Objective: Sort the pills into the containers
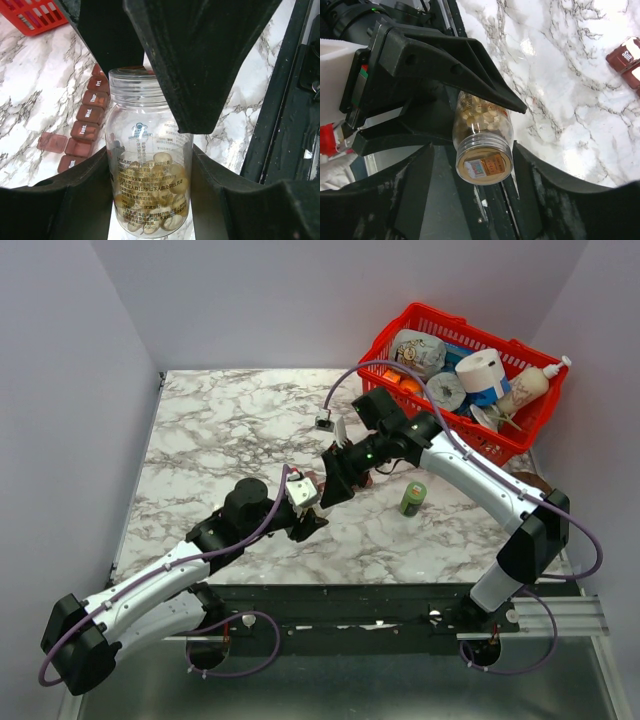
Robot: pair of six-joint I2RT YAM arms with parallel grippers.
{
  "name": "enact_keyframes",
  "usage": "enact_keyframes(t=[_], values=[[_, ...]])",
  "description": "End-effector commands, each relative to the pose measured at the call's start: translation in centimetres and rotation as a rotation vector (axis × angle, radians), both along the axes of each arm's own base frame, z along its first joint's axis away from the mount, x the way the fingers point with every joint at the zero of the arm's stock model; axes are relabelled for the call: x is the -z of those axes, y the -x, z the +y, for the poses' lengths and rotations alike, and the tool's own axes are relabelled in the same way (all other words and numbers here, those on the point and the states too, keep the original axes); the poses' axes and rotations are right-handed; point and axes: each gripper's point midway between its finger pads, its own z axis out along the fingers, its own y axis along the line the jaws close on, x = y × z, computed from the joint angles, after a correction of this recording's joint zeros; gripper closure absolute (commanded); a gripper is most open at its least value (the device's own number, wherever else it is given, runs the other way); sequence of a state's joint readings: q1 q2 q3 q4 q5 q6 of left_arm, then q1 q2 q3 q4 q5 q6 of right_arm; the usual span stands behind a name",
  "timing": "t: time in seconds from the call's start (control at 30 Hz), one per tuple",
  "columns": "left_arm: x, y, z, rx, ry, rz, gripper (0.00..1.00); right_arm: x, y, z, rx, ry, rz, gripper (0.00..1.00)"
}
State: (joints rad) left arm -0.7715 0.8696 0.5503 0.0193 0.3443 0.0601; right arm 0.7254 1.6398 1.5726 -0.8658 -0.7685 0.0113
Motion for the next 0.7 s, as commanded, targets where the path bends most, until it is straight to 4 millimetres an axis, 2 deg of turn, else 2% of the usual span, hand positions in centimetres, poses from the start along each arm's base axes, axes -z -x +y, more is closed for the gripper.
enact_keyframes(t=[0.0,0.03,0.1,0.17,0.2,0.27,0.3,0.37,0.4,0.43,0.47,0.5,0.53,0.57,0.6,0.67], values=[[-2.2,-0.8,-0.1,-0.029,0.040,-0.050,1.00,-0.7,0.7,-0.2,-0.007,-0.009,0.029,0.36],[-2.2,-0.8,-0.1,-0.028,0.040,-0.049,1.00,-0.8,0.8,-0.2,-0.015,-0.014,0.031,0.39],[-2.3,-0.8,-0.2,-0.026,0.040,-0.050,1.00,-0.6,0.8,-0.2,-0.042,-0.013,0.015,0.53],[-2.3,-0.6,-0.3,-0.010,0.041,-0.050,1.00,-1.2,0.9,0.0,-0.082,-0.034,-0.008,0.67],[-2.4,-0.4,-0.3,-0.002,0.042,-0.051,1.00,-1.0,1.0,-0.2,-0.131,-0.041,-0.040,0.71],[-2.4,0.2,-0.6,0.036,0.047,-0.048,1.00,-1.9,0.9,0.0,-0.198,-0.081,-0.117,0.73],[-2.2,0.4,-0.7,0.055,0.044,-0.046,1.00,-2.3,0.8,0.0,-0.270,-0.113,-0.218,0.73],[-2.1,0.7,-0.9,0.079,0.040,-0.040,1.00,-2.8,1.6,-0.2,-0.383,-0.185,-0.324,0.74],[-2.0,1.1,-1.0,0.100,0.041,-0.034,1.00,-2.9,1.3,0.1,-0.469,-0.234,-0.467,0.74],[-2.0,1.2,-1.1,0.109,0.042,-0.034,1.00,-4.2,2.1,-0.2,-0.518,-0.298,-0.548,0.74],[-2.0,1.3,-1.2,0.118,0.044,-0.033,1.00,-4.7,2.4,-0.3,-0.564,-0.338,-0.628,0.74],[-1.8,1.6,-1.3,0.139,0.046,-0.029,1.00,-3.8,2.4,-0.2,-0.645,-0.380,-0.756,0.74],[-1.9,1.7,-1.4,0.148,0.048,-0.029,1.00,-4.3,2.7,-0.4,-0.677,-0.410,-0.835,0.74],[-1.7,1.9,-1.5,0.154,0.046,-0.025,1.00,-4.0,2.7,-0.2,-0.722,-0.411,-0.867,0.73],[-1.6,1.9,-1.5,0.160,0.045,-0.020,1.00,-4.6,2.9,-0.3,-0.774,-0.406,-0.896,0.73],[-1.5,1.9,-1.6,0.163,0.045,-0.017,1.00,-3.8,2.2,0.1,-0.782,-0.371,-0.898,0.70]])
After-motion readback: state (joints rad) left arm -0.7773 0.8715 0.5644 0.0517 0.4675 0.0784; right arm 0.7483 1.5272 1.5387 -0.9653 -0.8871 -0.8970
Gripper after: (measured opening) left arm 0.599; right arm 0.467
